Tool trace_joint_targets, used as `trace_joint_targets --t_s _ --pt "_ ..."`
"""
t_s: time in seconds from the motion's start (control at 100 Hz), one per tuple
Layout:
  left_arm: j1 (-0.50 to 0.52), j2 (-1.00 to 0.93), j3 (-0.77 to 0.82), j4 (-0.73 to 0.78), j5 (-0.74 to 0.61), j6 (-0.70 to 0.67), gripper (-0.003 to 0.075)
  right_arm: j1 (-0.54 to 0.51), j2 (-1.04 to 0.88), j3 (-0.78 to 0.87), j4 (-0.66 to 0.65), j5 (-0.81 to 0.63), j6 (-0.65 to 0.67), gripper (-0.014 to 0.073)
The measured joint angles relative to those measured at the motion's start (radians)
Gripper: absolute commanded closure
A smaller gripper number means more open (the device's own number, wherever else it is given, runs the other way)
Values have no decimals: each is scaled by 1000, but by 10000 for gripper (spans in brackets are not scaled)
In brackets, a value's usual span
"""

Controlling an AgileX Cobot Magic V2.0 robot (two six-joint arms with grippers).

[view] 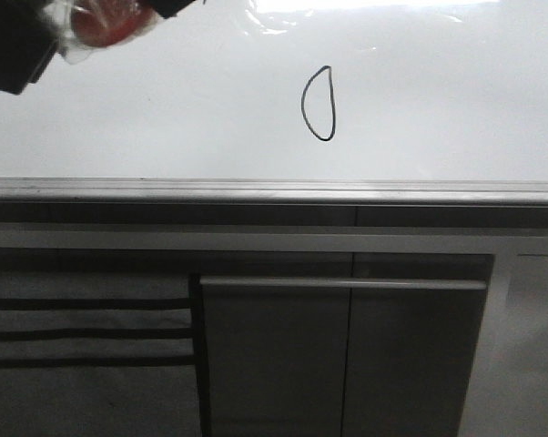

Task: Write number 0 on whiteboard

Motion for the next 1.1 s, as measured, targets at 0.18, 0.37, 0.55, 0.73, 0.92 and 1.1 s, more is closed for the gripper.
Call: trace_joint_targets --t_s 0.18,0.37,0.55,0.73,0.92,1.1 --pt "0 0 0 1 2 11 740 0 0 0 0 2 21 391" --pt "0 0 0 1 -53 11 741 -13 2 0 1 -13 49 250" --pt "0 0 0 -1 -239 -2 741 -145 -54 0 -60 33 173 250" --pt "0 20 24 -109 -635 -16 740 -367 -162 40 -89 70 356 251" --pt "0 142 43 -242 -1004 -18 741 -501 -290 200 -94 -15 421 251" --pt "0 316 25 -342 -1220 -19 740 -510 -359 317 -94 -69 428 251"
